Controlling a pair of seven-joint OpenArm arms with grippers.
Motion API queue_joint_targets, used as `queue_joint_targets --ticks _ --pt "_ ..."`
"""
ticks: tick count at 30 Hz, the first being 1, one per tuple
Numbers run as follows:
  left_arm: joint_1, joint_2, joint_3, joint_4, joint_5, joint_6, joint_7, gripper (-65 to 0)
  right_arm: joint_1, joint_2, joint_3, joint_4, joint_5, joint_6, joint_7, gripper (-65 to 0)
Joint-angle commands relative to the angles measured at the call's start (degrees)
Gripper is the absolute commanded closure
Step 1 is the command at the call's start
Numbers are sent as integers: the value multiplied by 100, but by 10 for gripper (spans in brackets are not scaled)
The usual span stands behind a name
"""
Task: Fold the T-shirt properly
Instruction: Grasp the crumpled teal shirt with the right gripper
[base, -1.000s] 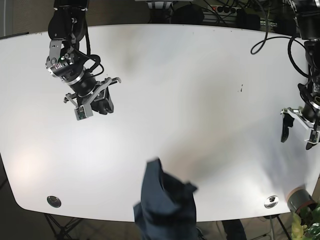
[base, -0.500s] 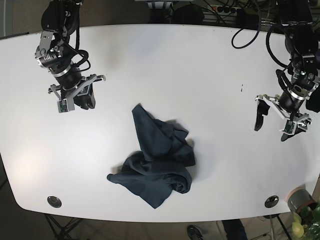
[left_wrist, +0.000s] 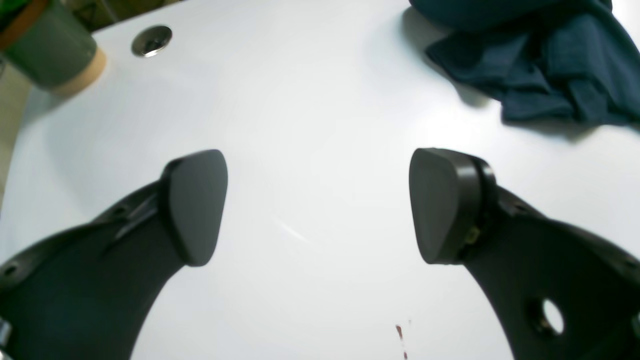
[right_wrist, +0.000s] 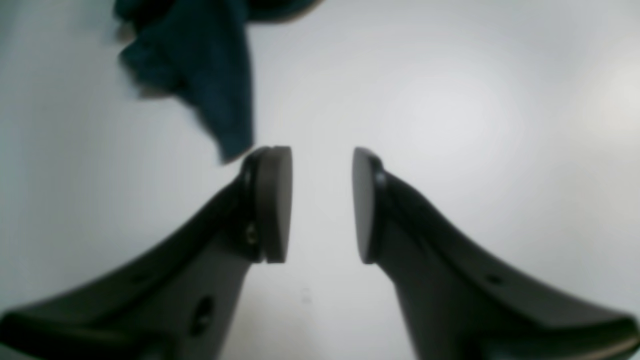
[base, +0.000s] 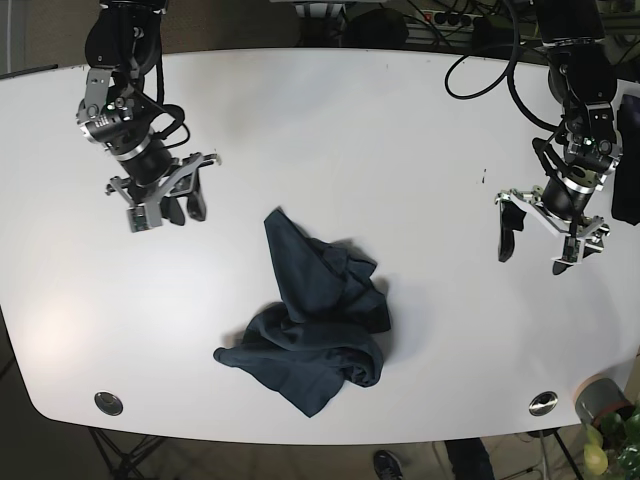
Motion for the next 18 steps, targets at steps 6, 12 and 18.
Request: queue_joint_targets --ticks 6,12,18 --pt "-84 91 -13 65 -29 403 -138 -518 440 58 -804 83 53 48 118 -417" --pt "-155 285 -39 56 -21 420 -138 -518 1038 23 -1472 -612 -984 48 118 -417" --pt "-137 293 -39 12 -21 420 -138 -518 1636 15 -1920 -1676 -1503 48 118 -422"
